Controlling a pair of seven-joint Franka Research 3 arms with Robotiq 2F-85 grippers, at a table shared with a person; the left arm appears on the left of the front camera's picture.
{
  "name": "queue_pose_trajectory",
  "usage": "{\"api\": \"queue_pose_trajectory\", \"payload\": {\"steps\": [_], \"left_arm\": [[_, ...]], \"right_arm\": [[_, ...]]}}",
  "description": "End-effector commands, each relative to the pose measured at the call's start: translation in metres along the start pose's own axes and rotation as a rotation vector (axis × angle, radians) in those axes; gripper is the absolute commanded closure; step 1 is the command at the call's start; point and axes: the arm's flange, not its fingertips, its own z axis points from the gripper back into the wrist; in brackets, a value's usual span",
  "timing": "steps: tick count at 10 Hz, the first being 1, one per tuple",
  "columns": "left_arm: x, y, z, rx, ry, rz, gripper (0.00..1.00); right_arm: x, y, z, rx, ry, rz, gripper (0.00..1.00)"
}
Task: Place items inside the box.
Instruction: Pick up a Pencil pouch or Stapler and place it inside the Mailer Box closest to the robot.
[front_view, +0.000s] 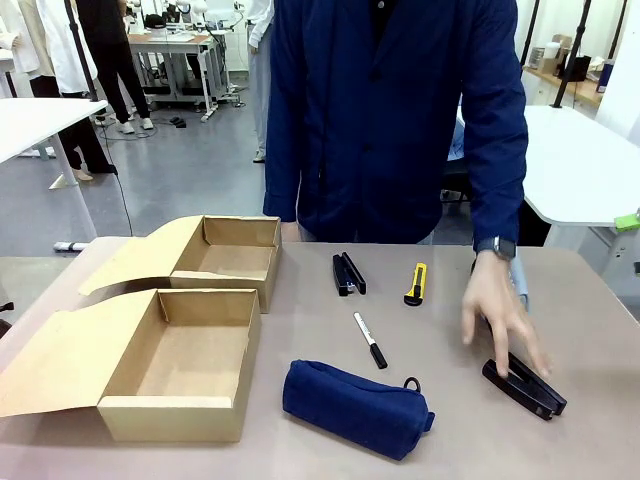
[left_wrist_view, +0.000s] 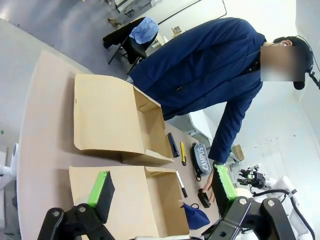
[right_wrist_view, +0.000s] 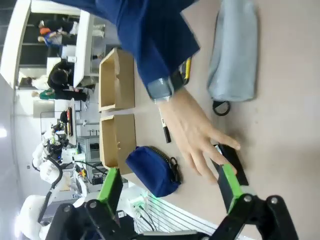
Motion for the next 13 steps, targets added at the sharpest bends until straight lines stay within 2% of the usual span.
{"api": "queue_pose_trajectory", "payload": {"steps": [1,3,5,8,10,11,13], "left_arm": [[0.002,0.001,0.000,-0.021,-0.017,-0.025,0.00],[0.002,0.001,0.000,-0.021,-0.017,-0.025,0.00],[0.002,0.001,0.000,-0.021,-0.017,-0.025,0.00],[0.002,0.001,0.000,-0.021,-0.017,-0.025,0.00],[0.002,0.001,0.000,-0.021,-0.017,-0.025,0.00],[0.002,0.001,0.000,-0.021,-0.017,-0.025,0.00],[0.002,0.001,0.000,-0.021,-0.017,-0.025,0.00]], "right_arm": [[-0.024,-0.046,0.052,0.037,-0.170,-0.011,0.00],[-0.044,-0.084,0.108,0.081,-0.358,-0.089,0.00],[-0.063,-0.112,0.133,0.124,-0.481,-0.186,0.00],[-0.064,-0.108,0.125,0.121,-0.458,-0.176,0.00],[-0.060,-0.078,0.095,0.113,-0.360,-0.078,0.00],[-0.057,-0.042,0.050,0.061,-0.242,0.032,0.00],[-0.064,0.018,-0.051,-0.005,0.070,0.235,0.00]]}}
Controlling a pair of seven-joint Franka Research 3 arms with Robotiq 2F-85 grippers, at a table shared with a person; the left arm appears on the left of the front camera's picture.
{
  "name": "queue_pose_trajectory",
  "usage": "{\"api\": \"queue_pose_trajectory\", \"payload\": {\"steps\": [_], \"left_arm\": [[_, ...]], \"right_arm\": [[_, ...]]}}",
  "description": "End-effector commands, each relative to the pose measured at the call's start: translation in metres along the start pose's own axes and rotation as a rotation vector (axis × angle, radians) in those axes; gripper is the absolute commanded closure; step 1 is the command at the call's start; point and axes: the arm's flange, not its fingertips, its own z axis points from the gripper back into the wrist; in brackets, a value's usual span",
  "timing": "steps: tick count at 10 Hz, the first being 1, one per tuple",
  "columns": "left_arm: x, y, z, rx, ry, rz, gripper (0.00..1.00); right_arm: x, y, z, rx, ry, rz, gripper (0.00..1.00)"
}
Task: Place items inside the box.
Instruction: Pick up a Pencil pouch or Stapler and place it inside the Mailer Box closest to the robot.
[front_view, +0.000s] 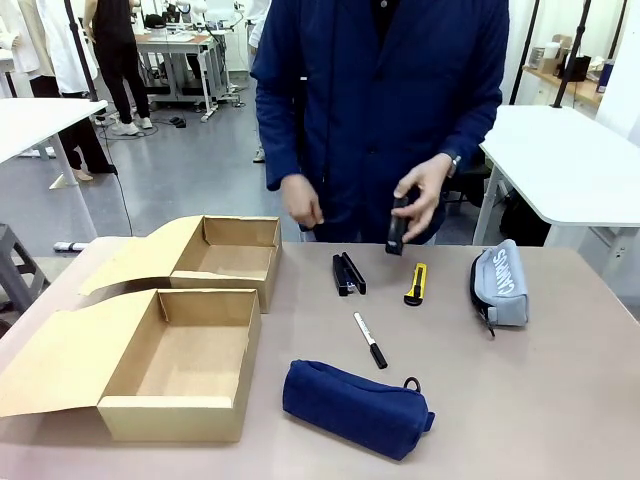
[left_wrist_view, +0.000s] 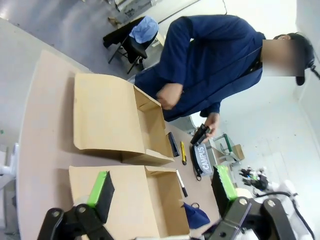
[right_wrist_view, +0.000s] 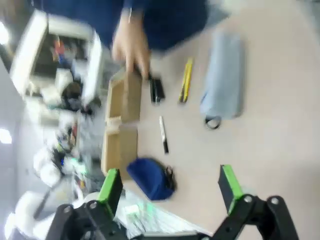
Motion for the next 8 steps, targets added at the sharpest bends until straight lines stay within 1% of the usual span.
{"api": "queue_pose_trajectory", "payload": {"steps": [1,2,3,4,5,6,7,8], "left_arm": [[0.001,0.000,0.001,-0.021,-0.021,-0.025,0.00],[0.001,0.000,0.001,-0.021,-0.021,-0.025,0.00],[0.001,0.000,0.001,-0.021,-0.021,-0.025,0.00],[0.001,0.000,0.001,-0.021,-0.021,-0.025,0.00],[0.001,0.000,0.001,-0.021,-0.021,-0.025,0.00],[0.001,0.000,0.001,-0.021,-0.021,-0.025,0.00],[0.001,0.000,0.001,-0.021,-0.021,-0.025,0.00],[0.001,0.000,0.001,-0.021,-0.021,-0.025,0.00]], "right_arm": [[-0.084,0.053,-0.149,-0.075,0.345,0.257,0.00],[-0.111,0.066,-0.189,-0.071,0.504,0.328,0.00],[-0.144,0.072,-0.223,-0.092,0.633,0.405,0.00],[-0.172,0.074,-0.242,-0.085,0.733,0.462,0.00],[-0.180,0.070,-0.241,-0.117,0.715,0.534,0.00],[-0.151,0.065,-0.214,-0.109,0.597,0.535,0.00],[-0.112,0.113,-0.259,-0.090,0.758,0.413,0.00],[-0.112,0.113,-0.259,-0.090,0.758,0.413,0.00]]}}
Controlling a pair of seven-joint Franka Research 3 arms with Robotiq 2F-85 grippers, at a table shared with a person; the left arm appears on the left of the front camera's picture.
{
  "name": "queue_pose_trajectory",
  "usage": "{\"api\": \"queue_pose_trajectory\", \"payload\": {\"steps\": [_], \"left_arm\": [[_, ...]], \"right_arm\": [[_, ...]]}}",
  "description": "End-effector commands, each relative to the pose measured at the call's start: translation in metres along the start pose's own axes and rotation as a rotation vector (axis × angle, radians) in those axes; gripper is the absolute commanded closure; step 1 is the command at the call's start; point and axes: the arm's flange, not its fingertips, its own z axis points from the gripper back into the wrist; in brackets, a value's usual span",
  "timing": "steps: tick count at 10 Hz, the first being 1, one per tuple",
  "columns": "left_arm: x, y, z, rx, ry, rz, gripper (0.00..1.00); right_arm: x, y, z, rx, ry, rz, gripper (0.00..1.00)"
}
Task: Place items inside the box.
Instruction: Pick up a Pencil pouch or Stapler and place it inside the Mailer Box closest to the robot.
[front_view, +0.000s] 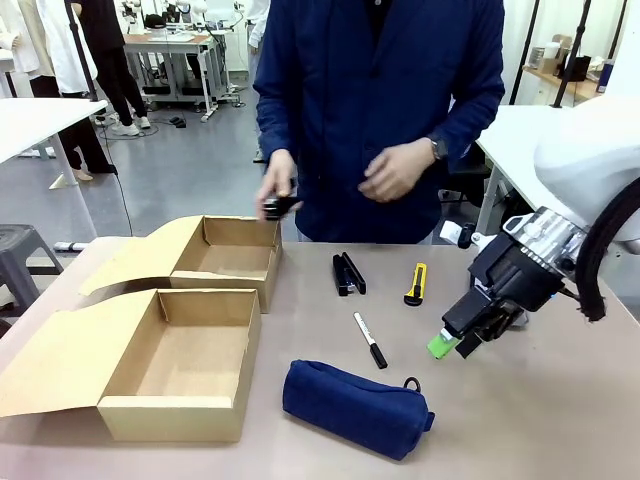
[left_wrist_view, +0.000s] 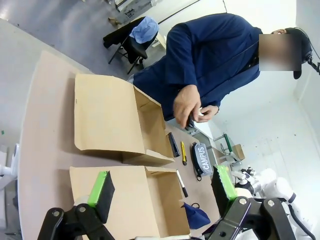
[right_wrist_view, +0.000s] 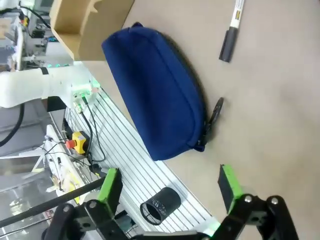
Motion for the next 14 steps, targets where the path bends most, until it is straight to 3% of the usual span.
{"api": "queue_pose_trajectory", "payload": {"steps": [1,2,4,7,9,10,11,12,14], "left_arm": [[0.000,0.001,0.000,-0.022,-0.020,-0.022,0.00],[0.000,0.001,0.000,-0.022,-0.020,-0.022,0.00],[0.000,0.001,0.000,-0.022,-0.020,-0.022,0.00],[0.000,0.001,0.000,-0.022,-0.020,-0.022,0.00],[0.000,0.001,0.000,-0.022,-0.020,-0.022,0.00],[0.000,0.001,0.000,-0.022,-0.020,-0.022,0.00],[0.000,0.001,0.000,-0.022,-0.020,-0.022,0.00],[0.000,0.001,0.000,-0.022,-0.020,-0.022,0.00],[0.000,0.001,0.000,-0.022,-0.020,-0.022,0.00]], "right_arm": [[0.001,0.001,-0.002,-0.011,-0.001,0.010,0.00],[0.000,0.012,-0.014,-0.081,0.067,0.120,0.00],[0.015,0.032,-0.027,-0.170,0.088,0.198,0.00],[0.036,0.038,-0.029,-0.299,0.108,0.076,0.00],[0.051,0.064,-0.048,-0.395,0.109,0.143,0.00],[0.058,0.066,-0.048,-0.511,0.052,0.065,0.00],[0.064,0.053,-0.034,-0.626,-0.067,-0.163,0.00],[0.066,0.040,-0.021,-0.653,-0.122,-0.330,0.00],[0.068,0.028,-0.015,-0.599,-0.092,-0.329,0.00]]}}
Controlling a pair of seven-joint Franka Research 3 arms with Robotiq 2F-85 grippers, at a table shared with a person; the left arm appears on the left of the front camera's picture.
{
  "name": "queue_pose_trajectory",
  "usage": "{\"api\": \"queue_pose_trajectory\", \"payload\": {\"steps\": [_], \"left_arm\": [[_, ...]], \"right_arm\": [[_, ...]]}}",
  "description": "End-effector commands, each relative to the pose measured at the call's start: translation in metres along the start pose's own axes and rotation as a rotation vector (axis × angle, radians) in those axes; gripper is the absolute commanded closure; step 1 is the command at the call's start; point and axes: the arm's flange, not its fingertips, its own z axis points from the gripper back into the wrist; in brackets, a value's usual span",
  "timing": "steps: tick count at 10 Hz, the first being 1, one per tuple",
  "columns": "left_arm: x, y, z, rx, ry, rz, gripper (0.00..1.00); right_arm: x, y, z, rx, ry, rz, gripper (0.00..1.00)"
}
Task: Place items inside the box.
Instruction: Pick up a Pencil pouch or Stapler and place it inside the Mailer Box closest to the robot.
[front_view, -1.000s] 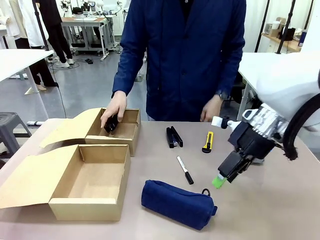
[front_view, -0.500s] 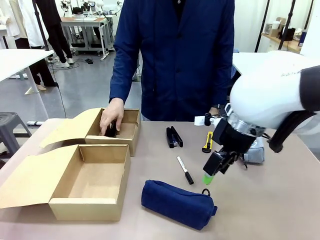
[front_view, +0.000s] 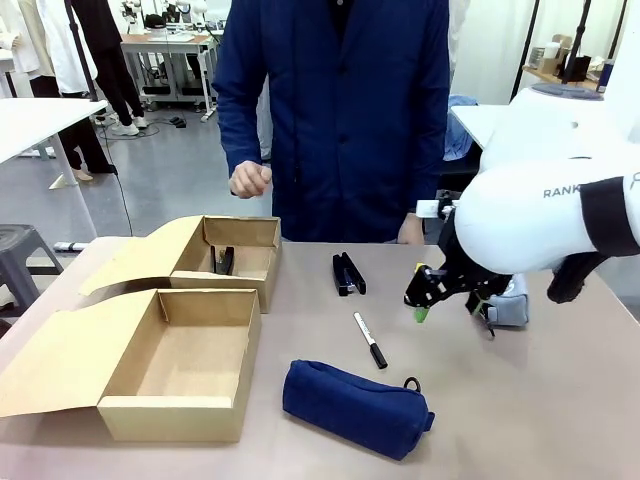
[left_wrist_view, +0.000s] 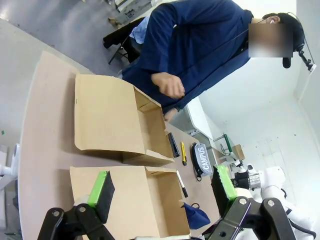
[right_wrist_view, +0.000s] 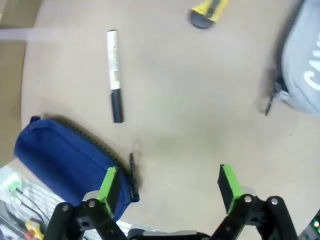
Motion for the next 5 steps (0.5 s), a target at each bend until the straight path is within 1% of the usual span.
{"api": "queue_pose_trajectory", "payload": {"steps": [1,2,3,4,5], "left_arm": [[0.000,0.001,-0.001,-0.022,-0.018,-0.022,0.00],[0.000,0.001,-0.001,-0.022,-0.018,-0.022,0.00],[0.000,0.001,-0.001,-0.022,-0.018,-0.022,0.00],[0.000,0.001,-0.001,-0.022,-0.018,-0.022,0.00],[0.000,0.001,-0.001,-0.022,-0.018,-0.022,0.00]], "right_arm": [[0.005,0.020,-0.011,0.060,0.078,0.076,0.00],[0.003,0.037,-0.017,0.173,0.129,0.201,0.00],[-0.004,0.059,-0.022,0.298,0.195,0.288,0.00],[-0.016,0.089,-0.025,0.388,0.262,0.370,0.00],[-0.027,0.117,-0.029,0.375,0.289,0.441,0.00]]}}
